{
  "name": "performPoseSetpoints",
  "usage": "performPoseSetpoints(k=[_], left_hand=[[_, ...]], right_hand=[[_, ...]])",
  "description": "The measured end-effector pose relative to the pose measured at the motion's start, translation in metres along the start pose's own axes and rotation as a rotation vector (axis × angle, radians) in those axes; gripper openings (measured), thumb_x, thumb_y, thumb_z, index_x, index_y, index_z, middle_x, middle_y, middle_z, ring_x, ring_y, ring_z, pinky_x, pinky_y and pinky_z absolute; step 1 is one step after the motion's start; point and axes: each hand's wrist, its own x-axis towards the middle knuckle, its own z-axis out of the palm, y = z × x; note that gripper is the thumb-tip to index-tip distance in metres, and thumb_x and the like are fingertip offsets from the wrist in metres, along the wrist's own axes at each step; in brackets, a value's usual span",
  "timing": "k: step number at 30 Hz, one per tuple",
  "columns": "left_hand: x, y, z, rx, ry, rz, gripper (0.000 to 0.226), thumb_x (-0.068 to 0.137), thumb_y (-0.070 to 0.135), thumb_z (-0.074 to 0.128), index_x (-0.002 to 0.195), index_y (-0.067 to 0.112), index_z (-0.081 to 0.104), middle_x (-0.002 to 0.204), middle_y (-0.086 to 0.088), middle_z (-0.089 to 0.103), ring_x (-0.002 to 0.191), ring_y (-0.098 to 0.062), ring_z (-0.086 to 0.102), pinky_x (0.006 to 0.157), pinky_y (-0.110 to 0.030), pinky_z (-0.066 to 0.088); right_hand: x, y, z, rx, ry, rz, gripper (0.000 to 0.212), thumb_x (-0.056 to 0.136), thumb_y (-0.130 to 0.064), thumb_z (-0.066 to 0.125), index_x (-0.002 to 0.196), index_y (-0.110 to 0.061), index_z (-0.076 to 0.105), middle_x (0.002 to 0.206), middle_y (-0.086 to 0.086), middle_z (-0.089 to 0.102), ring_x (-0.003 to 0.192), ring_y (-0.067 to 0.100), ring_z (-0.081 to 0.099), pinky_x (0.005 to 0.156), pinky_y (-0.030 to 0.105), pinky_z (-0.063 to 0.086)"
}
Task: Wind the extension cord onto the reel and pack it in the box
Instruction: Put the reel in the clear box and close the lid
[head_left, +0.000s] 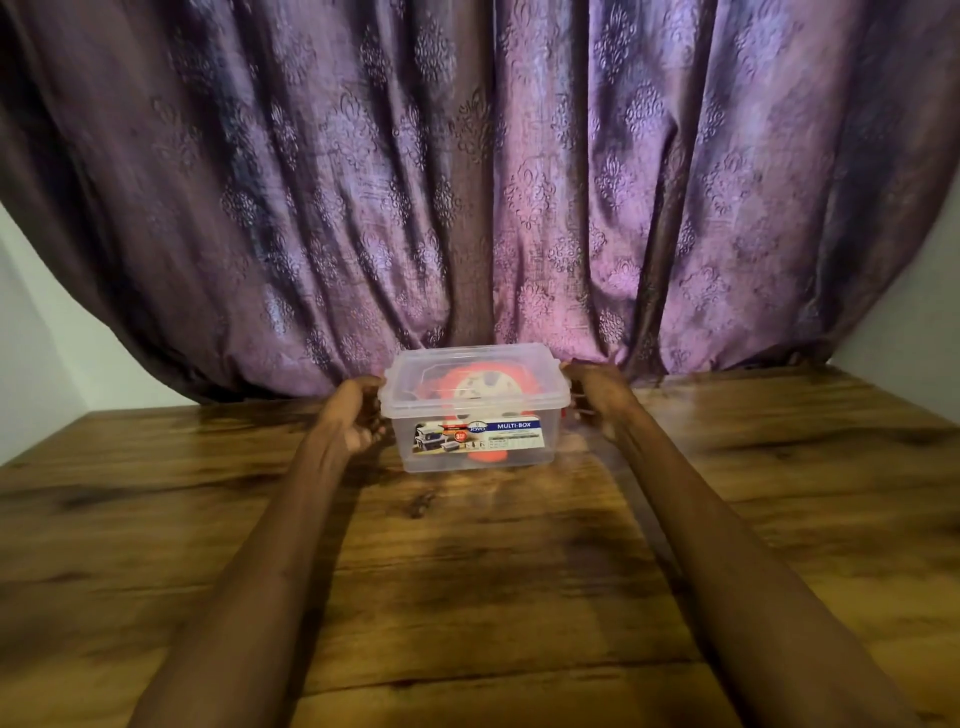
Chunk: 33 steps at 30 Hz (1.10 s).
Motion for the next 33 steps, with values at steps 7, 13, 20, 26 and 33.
performPoseSetpoints(k=[7, 13, 20, 26, 33], left_hand=[[0.028, -0.001, 0.0, -0.064, -0.07, -0.006, 0.011, 0.079, 0.01, 0.056, 0.083, 0.007, 0.066, 0.069, 0.001, 0.057, 0.062, -0.01, 0.042, 0.058, -0.024, 0.041], [0.001, -0.001, 0.005, 0.018, -0.05, 0.023, 0.011, 0.087, 0.021, 0.057, 0.086, 0.013, 0.065, 0.069, 0.001, 0.059, 0.062, -0.013, 0.052, 0.048, -0.025, 0.047], [-0.014, -0.026, 0.005, 0.022, -0.1, 0.065, 0.04, 0.084, 0.058, 0.063, 0.097, 0.021, 0.072, 0.102, -0.005, 0.073, 0.1, -0.024, 0.064, 0.094, -0.042, 0.051], [-0.015, -0.024, 0.006, -0.128, -0.065, 0.017, 0.037, 0.078, 0.05, 0.074, 0.093, 0.017, 0.071, 0.099, -0.008, 0.068, 0.1, -0.027, 0.063, 0.098, -0.046, 0.052], [-0.018, -0.027, 0.013, -0.366, -0.03, 0.242, 0.032, 0.097, 0.046, 0.048, 0.098, 0.019, 0.065, 0.057, 0.012, 0.064, 0.061, -0.006, 0.06, 0.053, -0.02, 0.05]], right_hand=[[0.013, -0.004, 0.001, 0.011, -0.052, 0.115, 0.026, 0.092, -0.017, 0.051, 0.066, -0.019, 0.05, 0.041, -0.009, 0.036, 0.036, 0.006, 0.03, 0.036, 0.015, 0.026], [0.015, 0.002, 0.0, 0.009, -0.025, 0.103, 0.019, 0.086, -0.028, 0.061, 0.071, -0.018, 0.058, 0.049, -0.005, 0.047, 0.044, 0.011, 0.038, 0.042, 0.02, 0.035], [0.008, 0.016, -0.012, -0.076, -0.135, 0.221, 0.052, 0.072, -0.066, 0.063, 0.091, -0.018, 0.066, 0.081, 0.004, 0.063, 0.07, 0.019, 0.06, 0.065, 0.029, 0.05], [0.005, 0.015, -0.009, 0.036, -0.117, 0.267, 0.036, 0.084, -0.055, 0.064, 0.076, -0.02, 0.062, 0.062, -0.003, 0.056, 0.061, 0.013, 0.052, 0.062, 0.027, 0.05], [-0.001, 0.013, 0.007, 0.216, -0.01, 0.015, 0.017, 0.089, -0.029, 0.061, 0.073, -0.022, 0.062, 0.071, -0.003, 0.056, 0.053, 0.01, 0.053, 0.049, 0.02, 0.039]])
